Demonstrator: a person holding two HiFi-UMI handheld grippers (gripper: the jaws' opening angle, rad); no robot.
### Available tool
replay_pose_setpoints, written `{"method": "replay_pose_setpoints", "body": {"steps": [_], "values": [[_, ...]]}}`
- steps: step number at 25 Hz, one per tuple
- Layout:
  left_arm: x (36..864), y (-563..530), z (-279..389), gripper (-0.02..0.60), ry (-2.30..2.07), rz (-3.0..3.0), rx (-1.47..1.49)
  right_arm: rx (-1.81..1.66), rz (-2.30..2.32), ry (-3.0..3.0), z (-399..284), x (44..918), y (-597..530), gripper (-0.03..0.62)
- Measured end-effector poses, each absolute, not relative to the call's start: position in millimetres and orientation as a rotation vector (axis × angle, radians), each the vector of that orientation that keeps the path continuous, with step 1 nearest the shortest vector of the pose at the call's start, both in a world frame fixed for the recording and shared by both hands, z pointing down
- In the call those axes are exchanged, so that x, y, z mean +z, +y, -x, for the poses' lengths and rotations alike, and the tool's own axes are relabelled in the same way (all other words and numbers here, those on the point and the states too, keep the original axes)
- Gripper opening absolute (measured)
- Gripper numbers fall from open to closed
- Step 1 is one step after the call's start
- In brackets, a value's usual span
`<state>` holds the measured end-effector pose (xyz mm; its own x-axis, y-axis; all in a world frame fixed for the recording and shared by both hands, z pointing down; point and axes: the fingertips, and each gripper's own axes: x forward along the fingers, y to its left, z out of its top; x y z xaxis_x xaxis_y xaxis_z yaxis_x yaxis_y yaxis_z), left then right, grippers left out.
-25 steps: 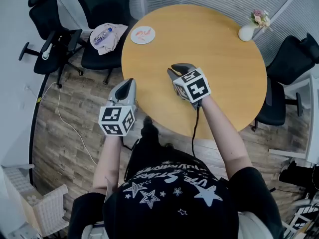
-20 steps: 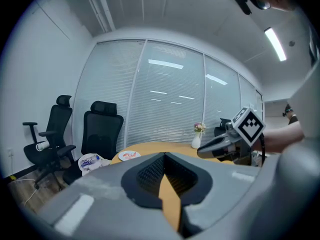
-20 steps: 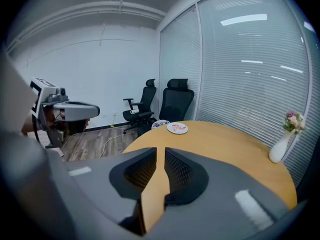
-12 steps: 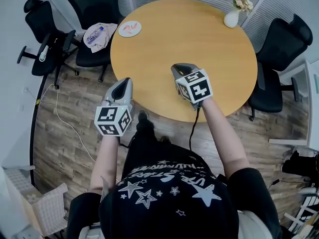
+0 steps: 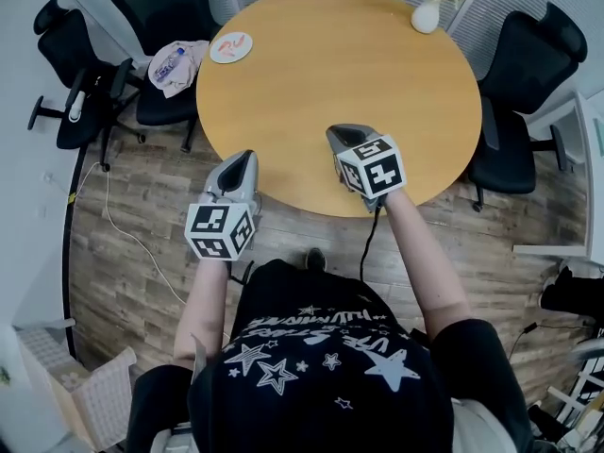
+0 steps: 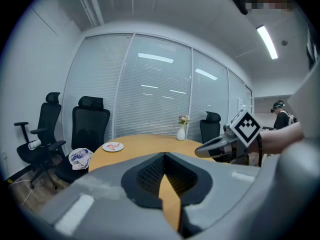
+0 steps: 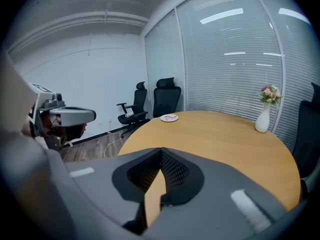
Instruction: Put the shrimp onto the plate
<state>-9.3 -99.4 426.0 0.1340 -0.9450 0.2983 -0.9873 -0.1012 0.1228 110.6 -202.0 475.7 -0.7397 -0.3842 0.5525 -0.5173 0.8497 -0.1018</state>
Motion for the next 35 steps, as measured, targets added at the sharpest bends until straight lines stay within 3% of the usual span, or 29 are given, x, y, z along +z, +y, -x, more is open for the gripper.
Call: {"method": "replay_pose_setpoints", "body": {"steps": [11,35], "values": [[436,-97,-4,0.002,-1.786,-2.181,0.211,0.403,-0.767,-2.463,-135,486,-190,0.002],[415,27,-40,0.002,-1.633,-2.316,0.191,0.403,-1.07,-2.469,-205,441,-43,0.002]]}}
